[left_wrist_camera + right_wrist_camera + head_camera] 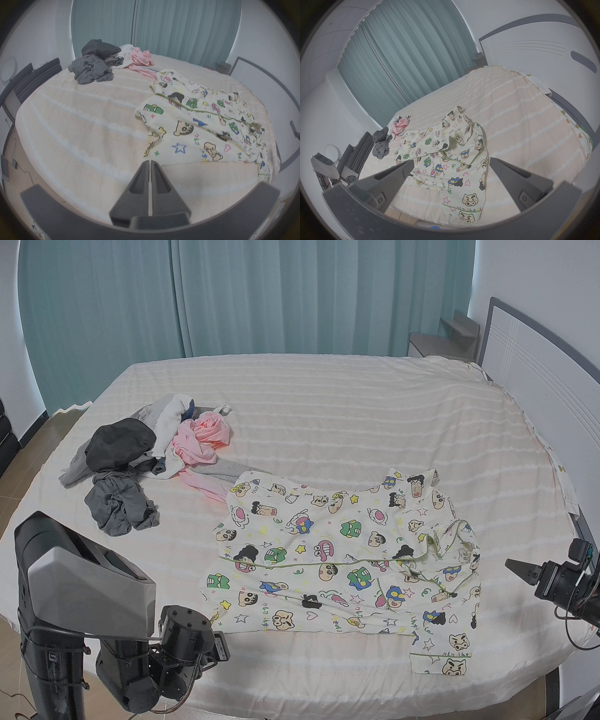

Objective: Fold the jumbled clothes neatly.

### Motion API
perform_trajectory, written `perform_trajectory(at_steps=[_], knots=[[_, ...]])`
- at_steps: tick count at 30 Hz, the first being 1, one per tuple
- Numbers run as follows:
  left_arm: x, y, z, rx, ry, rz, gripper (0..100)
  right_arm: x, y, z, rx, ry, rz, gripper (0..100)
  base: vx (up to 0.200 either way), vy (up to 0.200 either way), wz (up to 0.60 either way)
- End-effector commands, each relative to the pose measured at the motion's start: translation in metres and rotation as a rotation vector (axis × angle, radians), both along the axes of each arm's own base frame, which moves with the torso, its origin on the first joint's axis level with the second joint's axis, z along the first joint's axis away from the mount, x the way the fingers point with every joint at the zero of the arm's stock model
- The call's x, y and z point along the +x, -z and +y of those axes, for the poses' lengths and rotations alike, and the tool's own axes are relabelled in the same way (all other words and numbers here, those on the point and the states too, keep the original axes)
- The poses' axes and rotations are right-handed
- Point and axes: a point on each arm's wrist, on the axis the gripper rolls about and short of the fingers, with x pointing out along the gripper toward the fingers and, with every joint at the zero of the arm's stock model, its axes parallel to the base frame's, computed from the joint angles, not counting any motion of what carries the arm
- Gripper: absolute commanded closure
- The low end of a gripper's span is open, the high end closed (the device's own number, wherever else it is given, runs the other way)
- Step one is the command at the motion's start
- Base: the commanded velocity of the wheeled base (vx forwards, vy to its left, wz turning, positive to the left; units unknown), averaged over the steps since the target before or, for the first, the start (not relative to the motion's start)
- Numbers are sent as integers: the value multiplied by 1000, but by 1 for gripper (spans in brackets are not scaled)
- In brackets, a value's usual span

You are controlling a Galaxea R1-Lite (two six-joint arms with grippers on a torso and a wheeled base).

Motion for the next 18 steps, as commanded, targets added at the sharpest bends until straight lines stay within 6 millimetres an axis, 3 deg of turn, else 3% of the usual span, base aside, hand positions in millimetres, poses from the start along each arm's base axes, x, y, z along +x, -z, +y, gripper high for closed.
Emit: perform_trajectory(at_steps=[1,2,18], knots=[[-1,6,2,12,-3,11,100,0,0,0,0,0,0,0,0,0,0],[-1,7,2,14,-3,15,0,0,0,0,0,0,0,0,0,0,0],[14,30,-3,-7,5,-54,0,0,0,0,0,0,1,0,0,0,0]])
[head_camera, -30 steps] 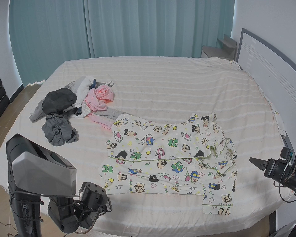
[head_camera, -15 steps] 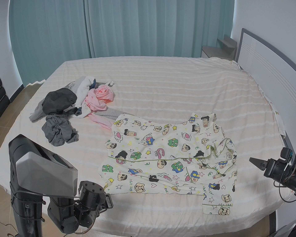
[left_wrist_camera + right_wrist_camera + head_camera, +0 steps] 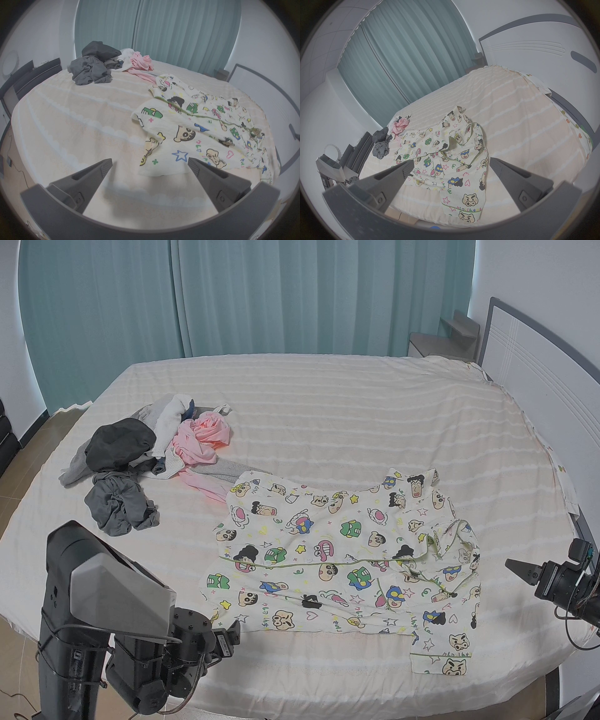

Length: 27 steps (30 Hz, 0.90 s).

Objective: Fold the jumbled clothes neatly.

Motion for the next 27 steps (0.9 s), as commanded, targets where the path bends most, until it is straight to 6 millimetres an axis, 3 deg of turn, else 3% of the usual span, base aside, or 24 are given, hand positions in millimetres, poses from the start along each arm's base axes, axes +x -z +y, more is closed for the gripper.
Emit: perform_trajectory(at_steps=[1,10,11,27], knots=[[3,16,-2,34,15,23,0,0,0,0,0,0,1,0,0,0,0],[11,15,-11,24,56,-11,0,0,0,0,0,0,1,0,0,0,0],[11,15,-11,24,56,-11,100,0,0,0,0,0,1,0,0,0,0],[4,13,-7,72,78,5,100,0,0,0,0,0,1,0,0,0,0]])
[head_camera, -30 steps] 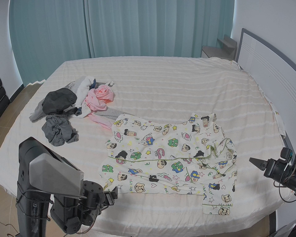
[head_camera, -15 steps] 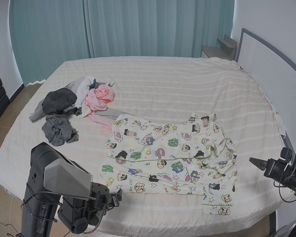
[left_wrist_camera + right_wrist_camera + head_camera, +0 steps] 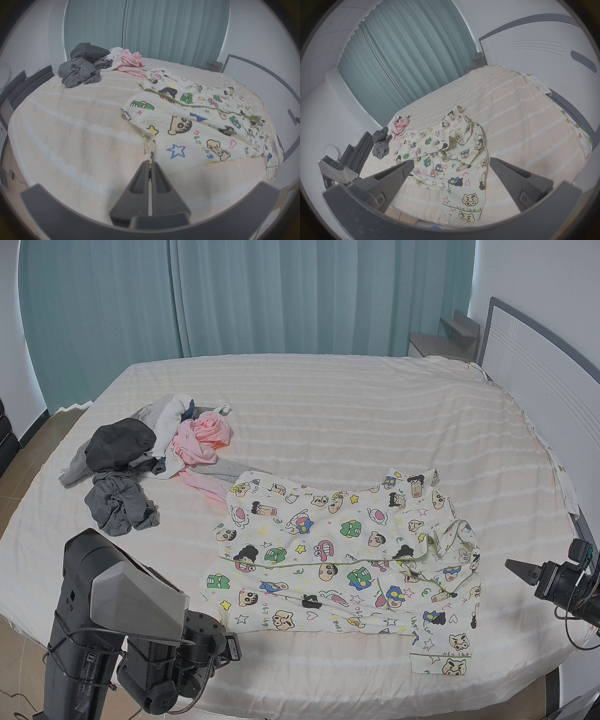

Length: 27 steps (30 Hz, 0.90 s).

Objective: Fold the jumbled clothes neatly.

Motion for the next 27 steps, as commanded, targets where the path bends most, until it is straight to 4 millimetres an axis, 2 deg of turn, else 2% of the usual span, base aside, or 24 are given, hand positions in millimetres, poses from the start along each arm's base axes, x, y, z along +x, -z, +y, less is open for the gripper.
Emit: perform_trajectory(at_steps=[1,15,19,27], knots=[[-5,-4,3,4,4,-2,100,0,0,0,0,0,-1,0,0,0,0],[-31,-24,19,2,33,53,100,0,0,0,0,0,-1,0,0,0,0],[-40,-25,24,10,48,88,100,0,0,0,0,-2,-1,0,0,0,0],[-41,-24,25,0,52,102,100,1,4,-3,3,16,30,0,0,0,0]])
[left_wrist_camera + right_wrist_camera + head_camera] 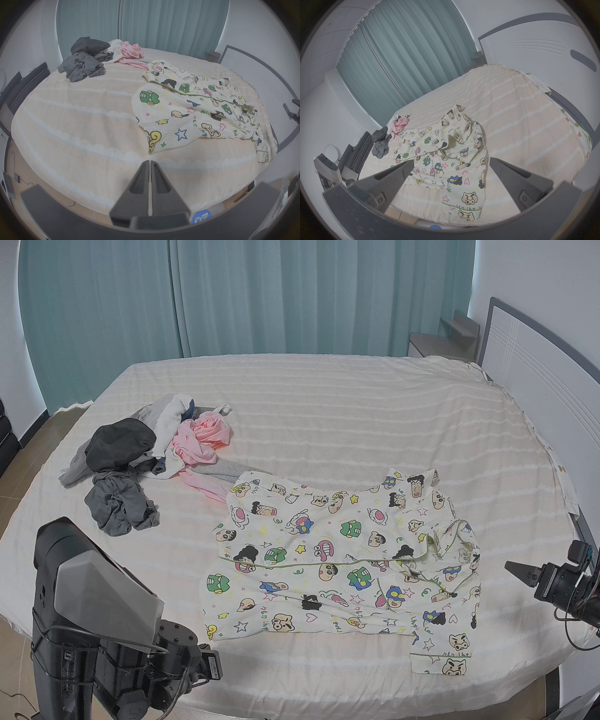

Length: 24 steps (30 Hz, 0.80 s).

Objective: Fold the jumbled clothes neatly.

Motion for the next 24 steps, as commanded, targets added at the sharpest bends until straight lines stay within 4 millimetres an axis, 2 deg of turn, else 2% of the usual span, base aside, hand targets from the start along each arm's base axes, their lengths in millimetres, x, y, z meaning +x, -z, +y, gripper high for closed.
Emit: perform_trajectory(at_steps=[1,8,11,16,19,24], knots=[[1,-3,0,-12,-2,-18,100,2,3,-4,4,15,26,0,0,0,0],[1,-7,-2,-35,-8,-35,100,13,13,-7,-40,-2,124,0,0,0,0],[0,-13,-4,-108,-46,-48,100,11,20,-19,-122,-17,248,0,0,0,0],[-2,-19,-8,-192,-81,-59,100,16,29,-25,-84,-73,331,0,0,0,0],[-5,-29,-13,-302,-113,-77,100,22,45,-32,-104,-90,404,0,0,0,0],[-3,-29,-13,-388,-179,-67,100,18,53,-38,-89,-116,430,0,0,0,0]])
